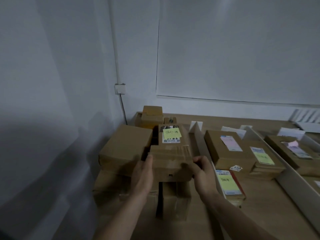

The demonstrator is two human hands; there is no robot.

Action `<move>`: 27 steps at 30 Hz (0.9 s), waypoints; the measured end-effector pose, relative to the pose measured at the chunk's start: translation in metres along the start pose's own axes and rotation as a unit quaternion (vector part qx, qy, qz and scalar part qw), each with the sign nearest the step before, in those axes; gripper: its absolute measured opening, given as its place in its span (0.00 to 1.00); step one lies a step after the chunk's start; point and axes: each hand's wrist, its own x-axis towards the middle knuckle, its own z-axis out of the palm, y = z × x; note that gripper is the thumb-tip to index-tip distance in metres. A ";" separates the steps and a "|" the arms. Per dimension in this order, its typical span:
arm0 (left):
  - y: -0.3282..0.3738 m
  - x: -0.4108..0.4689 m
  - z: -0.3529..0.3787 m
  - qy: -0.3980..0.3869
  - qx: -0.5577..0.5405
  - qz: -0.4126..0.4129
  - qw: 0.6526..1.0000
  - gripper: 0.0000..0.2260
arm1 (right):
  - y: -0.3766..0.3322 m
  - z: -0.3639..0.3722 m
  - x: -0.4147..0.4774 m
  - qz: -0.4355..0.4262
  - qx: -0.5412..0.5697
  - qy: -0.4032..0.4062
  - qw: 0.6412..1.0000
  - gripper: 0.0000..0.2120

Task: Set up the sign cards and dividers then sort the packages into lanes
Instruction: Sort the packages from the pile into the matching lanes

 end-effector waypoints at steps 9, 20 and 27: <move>-0.013 0.004 0.004 -0.009 0.021 0.010 1.000 0.08 | 0.022 -0.006 0.007 0.060 -0.007 -0.016 0.998 0.12; -0.009 0.004 0.009 0.001 -0.041 0.018 0.999 0.12 | 0.020 -0.010 0.006 0.027 0.032 0.015 0.999 0.14; -0.020 0.005 0.014 0.001 -0.011 0.005 1.000 0.13 | 0.031 -0.009 0.011 0.055 -0.014 0.036 0.998 0.07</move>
